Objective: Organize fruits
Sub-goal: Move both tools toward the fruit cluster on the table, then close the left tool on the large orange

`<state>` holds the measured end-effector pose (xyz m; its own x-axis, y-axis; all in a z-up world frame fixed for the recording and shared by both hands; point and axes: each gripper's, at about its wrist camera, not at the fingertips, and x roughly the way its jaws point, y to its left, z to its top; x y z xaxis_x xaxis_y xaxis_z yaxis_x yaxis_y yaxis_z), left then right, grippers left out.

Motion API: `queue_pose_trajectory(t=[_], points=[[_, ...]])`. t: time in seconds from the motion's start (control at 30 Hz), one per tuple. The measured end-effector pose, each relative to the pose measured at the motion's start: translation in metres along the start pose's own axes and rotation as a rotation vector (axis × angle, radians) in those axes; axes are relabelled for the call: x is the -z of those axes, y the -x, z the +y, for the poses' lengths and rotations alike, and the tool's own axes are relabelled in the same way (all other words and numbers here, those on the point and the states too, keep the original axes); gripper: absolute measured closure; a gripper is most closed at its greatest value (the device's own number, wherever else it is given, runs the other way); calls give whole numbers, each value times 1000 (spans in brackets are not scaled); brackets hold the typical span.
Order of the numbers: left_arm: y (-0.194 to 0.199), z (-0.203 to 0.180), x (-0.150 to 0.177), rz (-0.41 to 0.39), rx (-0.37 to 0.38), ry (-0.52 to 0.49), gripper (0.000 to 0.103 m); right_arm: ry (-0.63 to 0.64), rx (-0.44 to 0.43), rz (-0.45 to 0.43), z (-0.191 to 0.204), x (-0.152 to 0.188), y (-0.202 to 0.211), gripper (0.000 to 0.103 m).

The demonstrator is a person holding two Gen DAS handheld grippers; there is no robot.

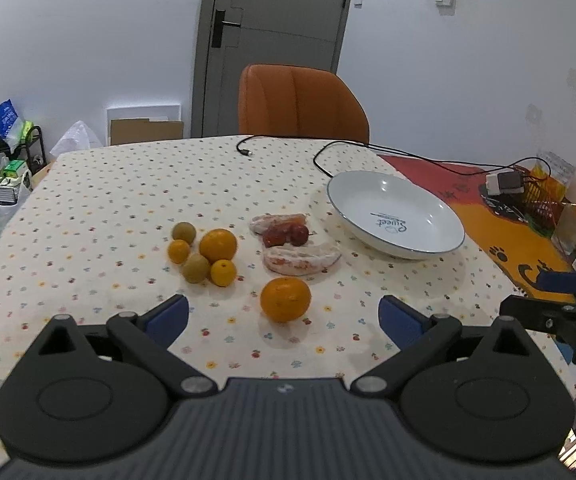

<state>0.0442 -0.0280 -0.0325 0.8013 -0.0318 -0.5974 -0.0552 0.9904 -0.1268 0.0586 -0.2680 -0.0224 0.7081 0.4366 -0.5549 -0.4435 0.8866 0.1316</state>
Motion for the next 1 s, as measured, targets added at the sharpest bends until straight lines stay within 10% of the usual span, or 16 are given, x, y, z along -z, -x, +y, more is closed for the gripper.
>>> queue_pose_trajectory(t=[0.8,1.0], points=[[-77,2,3,62,-3,28,32,-55,-63,80,-17,12,-67,0],[-92,11,2,76,35,57,62,-21,-80,59,-8,6,-82,0]])
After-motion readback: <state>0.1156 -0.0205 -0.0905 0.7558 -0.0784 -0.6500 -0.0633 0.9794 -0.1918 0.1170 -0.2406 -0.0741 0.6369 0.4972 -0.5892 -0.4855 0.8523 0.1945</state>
